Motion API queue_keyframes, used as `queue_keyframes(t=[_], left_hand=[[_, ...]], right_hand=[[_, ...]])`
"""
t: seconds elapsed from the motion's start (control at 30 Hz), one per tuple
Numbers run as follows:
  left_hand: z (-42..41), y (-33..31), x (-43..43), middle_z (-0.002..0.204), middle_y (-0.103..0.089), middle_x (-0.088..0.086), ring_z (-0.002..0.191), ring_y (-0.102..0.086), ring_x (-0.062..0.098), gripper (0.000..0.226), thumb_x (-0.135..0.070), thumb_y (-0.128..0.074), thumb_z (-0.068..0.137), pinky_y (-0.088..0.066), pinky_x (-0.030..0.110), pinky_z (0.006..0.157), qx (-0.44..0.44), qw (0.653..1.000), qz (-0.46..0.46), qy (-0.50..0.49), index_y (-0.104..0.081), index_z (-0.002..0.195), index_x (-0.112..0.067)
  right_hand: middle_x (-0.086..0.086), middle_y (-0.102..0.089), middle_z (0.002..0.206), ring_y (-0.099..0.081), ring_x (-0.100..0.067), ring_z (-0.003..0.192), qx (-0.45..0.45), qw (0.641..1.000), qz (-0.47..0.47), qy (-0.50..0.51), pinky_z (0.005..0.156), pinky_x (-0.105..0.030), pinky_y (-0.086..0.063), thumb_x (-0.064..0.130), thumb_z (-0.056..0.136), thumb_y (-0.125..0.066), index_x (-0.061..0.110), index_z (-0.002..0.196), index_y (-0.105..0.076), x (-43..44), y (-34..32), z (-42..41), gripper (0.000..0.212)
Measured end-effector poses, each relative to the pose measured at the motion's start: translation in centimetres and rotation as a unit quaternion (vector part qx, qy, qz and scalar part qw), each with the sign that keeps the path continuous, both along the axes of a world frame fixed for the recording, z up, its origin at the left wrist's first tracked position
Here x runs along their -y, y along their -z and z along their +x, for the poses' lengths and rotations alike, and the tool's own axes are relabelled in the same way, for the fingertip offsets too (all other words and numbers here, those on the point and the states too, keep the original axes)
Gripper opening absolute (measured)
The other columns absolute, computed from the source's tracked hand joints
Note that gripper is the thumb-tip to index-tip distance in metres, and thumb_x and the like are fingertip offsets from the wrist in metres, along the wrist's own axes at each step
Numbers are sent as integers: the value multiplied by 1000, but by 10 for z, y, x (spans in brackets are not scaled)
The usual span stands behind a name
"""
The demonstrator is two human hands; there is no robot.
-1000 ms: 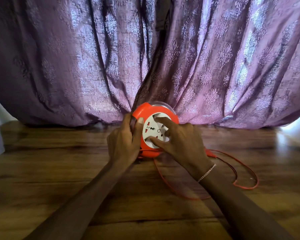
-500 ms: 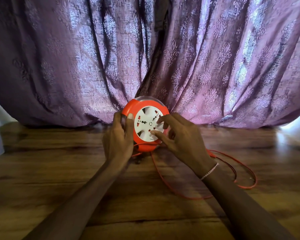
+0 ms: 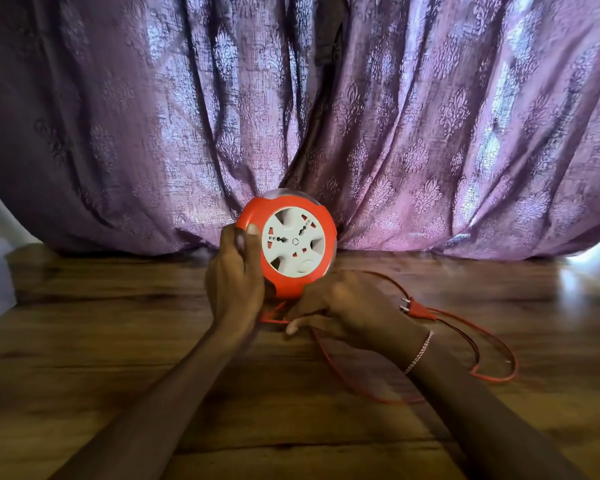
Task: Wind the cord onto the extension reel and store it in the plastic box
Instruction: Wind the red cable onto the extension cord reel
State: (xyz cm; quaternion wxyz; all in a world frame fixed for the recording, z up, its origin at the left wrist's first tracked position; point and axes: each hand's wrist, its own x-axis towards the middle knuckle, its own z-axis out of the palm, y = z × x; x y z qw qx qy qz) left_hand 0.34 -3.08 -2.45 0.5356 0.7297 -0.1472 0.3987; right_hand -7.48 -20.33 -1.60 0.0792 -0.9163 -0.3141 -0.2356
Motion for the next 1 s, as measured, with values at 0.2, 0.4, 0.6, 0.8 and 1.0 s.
queue_keyframes(t=[0.2,0.4,0.6,0.8,1.0], left_hand=[[2,-6,-5,70,-55,0,72,-56,32,37,-47,-37,102,-34,38,62,-9,998,-66,-10,-48,90,-15],[3,-15,-11,71,-55,-9,71,-53,21,32,-46,-36,104,-35,34,62,4,994,-113,-9,-47,90,-20],[11,-15,-21,82,-65,4,79,-61,26,50,-58,-33,99,-52,46,73,-5,989,-144,8,-54,94,-13],[10,-12,-18,81,-67,5,79,-64,28,50,-61,-34,97,-53,52,72,-17,989,-140,30,-55,95,-16],[4,-8,-15,79,-64,13,71,-57,24,51,-58,-34,98,-49,47,67,-12,994,-103,28,-54,92,-12]], right_hand=[[8,-77,85,-70,-15,89,-105,986,-71,109,69,-31,-52,39,77,-81,33,90,-81,-2,3,1,14],[11,-71,67,-64,1,67,-177,958,32,225,64,-23,-48,18,70,-87,24,78,-81,10,2,1,11],[4,-78,78,-74,-11,81,-123,936,106,313,78,-28,-60,7,73,-79,25,75,-78,30,6,13,19],[-1,-76,81,-72,-28,83,29,912,114,393,69,-36,-56,38,69,-88,26,78,-71,45,3,14,22],[-3,-73,92,-69,-33,89,93,910,75,397,68,-37,-50,35,72,-88,24,85,-70,41,0,9,25]])
